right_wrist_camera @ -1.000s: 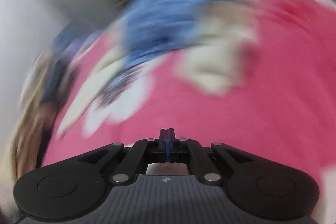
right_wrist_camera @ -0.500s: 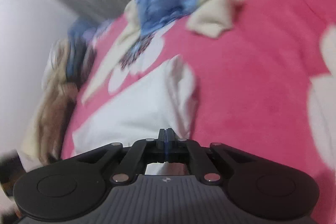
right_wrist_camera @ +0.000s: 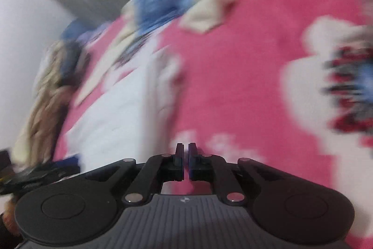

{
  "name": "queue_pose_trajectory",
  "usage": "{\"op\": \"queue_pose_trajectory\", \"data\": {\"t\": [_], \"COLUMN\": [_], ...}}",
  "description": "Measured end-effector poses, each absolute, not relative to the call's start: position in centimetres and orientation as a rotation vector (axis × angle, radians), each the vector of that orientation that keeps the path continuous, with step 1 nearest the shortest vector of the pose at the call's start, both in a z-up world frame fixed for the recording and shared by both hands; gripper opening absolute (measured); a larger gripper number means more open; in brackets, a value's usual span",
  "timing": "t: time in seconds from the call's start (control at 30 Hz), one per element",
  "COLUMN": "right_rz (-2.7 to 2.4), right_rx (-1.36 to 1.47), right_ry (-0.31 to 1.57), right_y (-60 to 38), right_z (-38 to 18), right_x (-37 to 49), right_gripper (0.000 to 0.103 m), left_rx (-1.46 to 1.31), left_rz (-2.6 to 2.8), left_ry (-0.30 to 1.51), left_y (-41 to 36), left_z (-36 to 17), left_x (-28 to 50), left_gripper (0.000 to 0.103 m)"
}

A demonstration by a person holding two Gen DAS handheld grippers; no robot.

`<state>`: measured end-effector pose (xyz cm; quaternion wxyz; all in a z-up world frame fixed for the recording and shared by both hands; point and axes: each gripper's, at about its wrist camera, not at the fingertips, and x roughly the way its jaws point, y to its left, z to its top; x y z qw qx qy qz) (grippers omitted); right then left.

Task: Fold clothes
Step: 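Bring the right gripper back to the sweatshirt edge and open it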

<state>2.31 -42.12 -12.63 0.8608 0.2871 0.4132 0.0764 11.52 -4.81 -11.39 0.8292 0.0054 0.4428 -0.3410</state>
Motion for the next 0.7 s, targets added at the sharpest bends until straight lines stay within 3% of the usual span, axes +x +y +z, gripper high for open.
{"op": "queue_pose_trajectory", "data": {"t": [0.1,0.27,0.33,0.4,0.5,0.63,0.67,0.7], "right_rz": [0.258,0.525,0.459,0.405,0.206,0.322,0.329,0.34], "right_rx": [0.636,0.551,0.467,0.558,0.441,0.572,0.578,0.59], "right_ry": [0.797,0.925,1.016,0.975,0.907,0.91,0.914,0.92], "right_y": [-42.3,-38.1,-37.2,-38.7,-39.5,-40.3,-40.6,-40.6], "right_z": [-10.8,-10.8,-12.5,-12.7,-10.8,-9.8,-9.9,-10.1], "right_x": [0.7,-1.1,-1.9,-2.7,-4.0,-5.1,-5.1,-5.6], "right_gripper": [0.005,0.005,0.0,0.0,0.006,0.008,0.01,0.021], "left_rx": [0.016,0.008,0.006,0.004,0.002,-0.005,-0.009,-0.015], "left_rz": [-0.723,-0.722,-0.723,-0.724,-0.725,-0.722,-0.721,-0.719], "left_ry": [0.938,0.938,0.938,0.939,0.939,0.945,0.947,0.948], "left_y": [-4.9,-4.9,-4.9,-4.8,-4.8,-4.6,-4.6,-4.5], "left_z": [-11.4,-11.4,-11.4,-11.4,-11.3,-11.0,-11.0,-10.9], "left_x": [11.4,11.4,11.4,11.4,11.4,11.4,11.4,11.4], "left_gripper": [0.062,0.062,0.062,0.062,0.062,0.062,0.062,0.062]}}
